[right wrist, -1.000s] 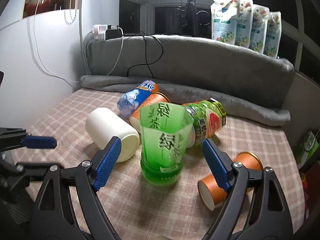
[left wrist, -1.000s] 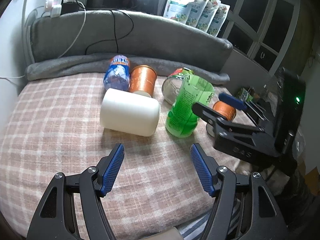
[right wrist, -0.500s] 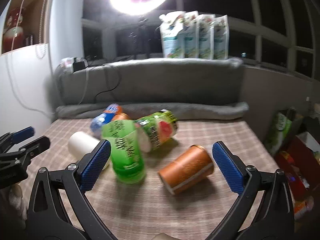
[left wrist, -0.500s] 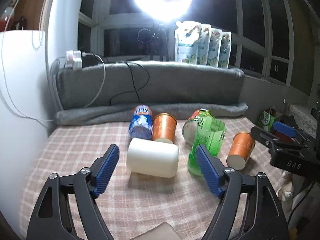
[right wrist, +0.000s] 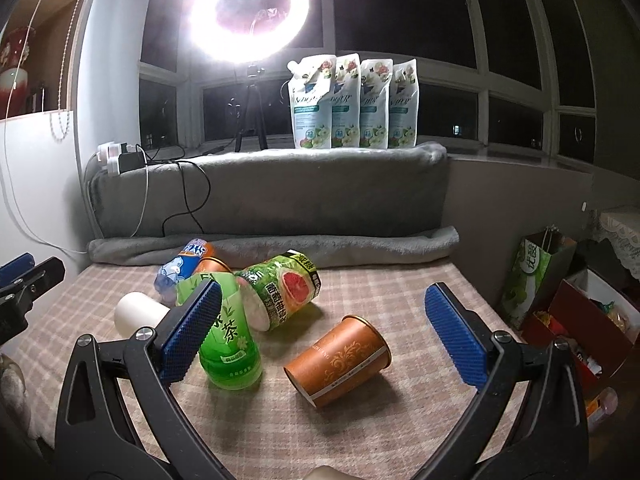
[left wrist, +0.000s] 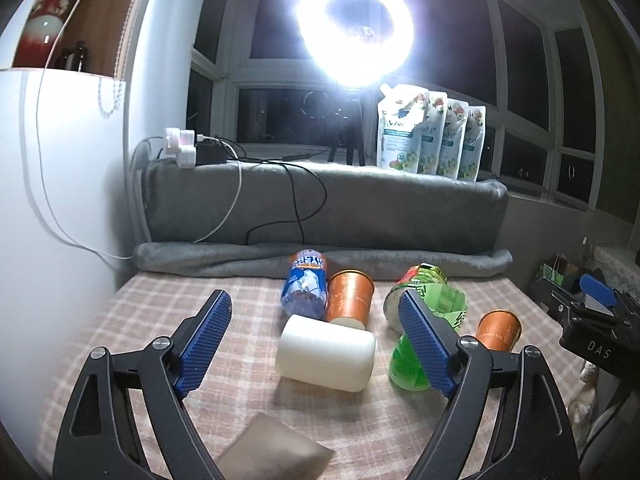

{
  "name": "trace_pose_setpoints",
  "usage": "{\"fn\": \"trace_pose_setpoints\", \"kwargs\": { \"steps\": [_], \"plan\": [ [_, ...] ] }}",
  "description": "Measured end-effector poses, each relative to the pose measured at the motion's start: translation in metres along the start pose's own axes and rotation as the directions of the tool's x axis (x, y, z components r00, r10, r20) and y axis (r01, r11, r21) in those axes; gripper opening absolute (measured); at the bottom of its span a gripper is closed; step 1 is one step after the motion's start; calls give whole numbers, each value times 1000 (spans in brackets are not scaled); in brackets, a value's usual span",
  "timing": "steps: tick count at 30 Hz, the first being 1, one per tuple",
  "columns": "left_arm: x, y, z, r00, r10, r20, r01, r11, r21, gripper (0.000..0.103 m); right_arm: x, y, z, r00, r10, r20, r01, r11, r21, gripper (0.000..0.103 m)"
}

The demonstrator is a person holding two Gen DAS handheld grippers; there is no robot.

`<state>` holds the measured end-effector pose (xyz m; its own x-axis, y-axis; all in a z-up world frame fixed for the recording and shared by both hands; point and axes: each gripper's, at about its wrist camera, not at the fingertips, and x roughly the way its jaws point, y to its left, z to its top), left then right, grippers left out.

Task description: Flip cup upright

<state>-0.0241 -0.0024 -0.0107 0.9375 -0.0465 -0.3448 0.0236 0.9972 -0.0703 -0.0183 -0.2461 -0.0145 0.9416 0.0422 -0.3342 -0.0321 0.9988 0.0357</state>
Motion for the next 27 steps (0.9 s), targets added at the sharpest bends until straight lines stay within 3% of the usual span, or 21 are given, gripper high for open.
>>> {"fn": "trace_pose_setpoints", "kwargs": {
  "steps": [27],
  "plan": [
    [-7,-3,0,1000,-9,-1,9,1000,2,88,-4,2,2,1000,-9,16,9,1000,0,103]
  ]
}}
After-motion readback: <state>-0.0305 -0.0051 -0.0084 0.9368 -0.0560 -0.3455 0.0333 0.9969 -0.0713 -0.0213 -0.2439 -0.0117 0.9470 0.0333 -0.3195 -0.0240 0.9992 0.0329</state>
